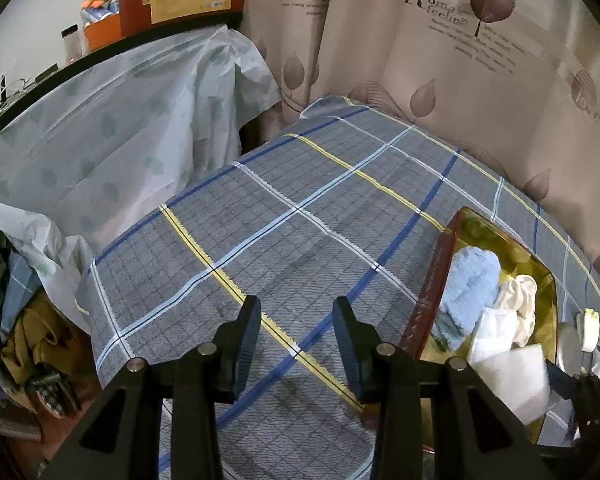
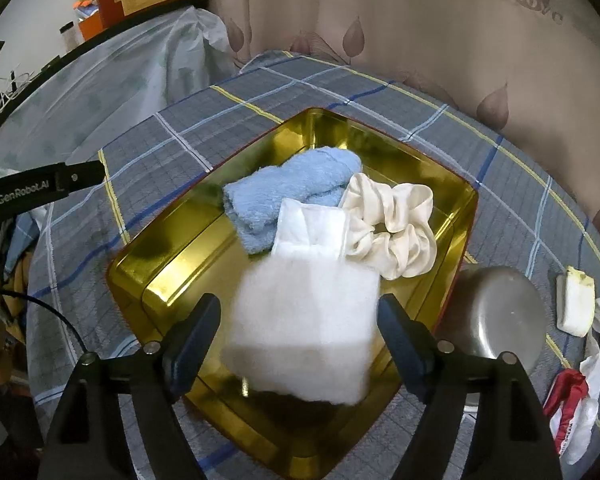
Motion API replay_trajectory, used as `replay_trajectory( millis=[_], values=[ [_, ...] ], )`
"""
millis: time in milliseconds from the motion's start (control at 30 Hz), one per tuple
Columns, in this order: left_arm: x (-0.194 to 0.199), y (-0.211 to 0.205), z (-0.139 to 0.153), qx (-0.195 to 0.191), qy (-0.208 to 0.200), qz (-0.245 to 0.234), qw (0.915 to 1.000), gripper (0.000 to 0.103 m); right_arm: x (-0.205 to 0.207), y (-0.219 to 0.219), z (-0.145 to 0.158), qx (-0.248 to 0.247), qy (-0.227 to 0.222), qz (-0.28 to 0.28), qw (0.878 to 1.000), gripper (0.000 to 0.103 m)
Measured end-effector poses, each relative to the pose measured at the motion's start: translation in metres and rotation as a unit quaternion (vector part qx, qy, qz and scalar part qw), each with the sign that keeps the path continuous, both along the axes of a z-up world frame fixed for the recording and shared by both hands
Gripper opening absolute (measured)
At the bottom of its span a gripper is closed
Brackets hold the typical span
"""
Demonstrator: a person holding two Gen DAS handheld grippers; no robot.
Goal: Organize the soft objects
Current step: 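Carry the white foam pad with the right gripper into the tray, then open the right gripper to release the foam pad and withdraw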
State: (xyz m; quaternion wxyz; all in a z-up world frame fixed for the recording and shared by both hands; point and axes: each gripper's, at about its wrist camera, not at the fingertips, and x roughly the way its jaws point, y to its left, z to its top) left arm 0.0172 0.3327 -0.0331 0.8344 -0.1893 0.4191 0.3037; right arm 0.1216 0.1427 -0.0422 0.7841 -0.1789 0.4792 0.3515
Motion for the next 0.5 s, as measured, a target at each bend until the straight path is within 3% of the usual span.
replay_trajectory(
  millis=[100, 500],
  values=[
    [0.0, -0.001, -0.001, 0.0, 0.0, 0.0, 1.0, 0.038, -0.001, -0.001, 0.004, 0.0, -0.009, -0.002, 1.0, 0.084],
    [0.001, -0.002, 0.0, 0.005, 0.001, -0.002, 1.0, 0.038, -0.006, -0.028, 0.024, 0.015, -0.016, -0.017, 1.0, 0.084]
  ],
)
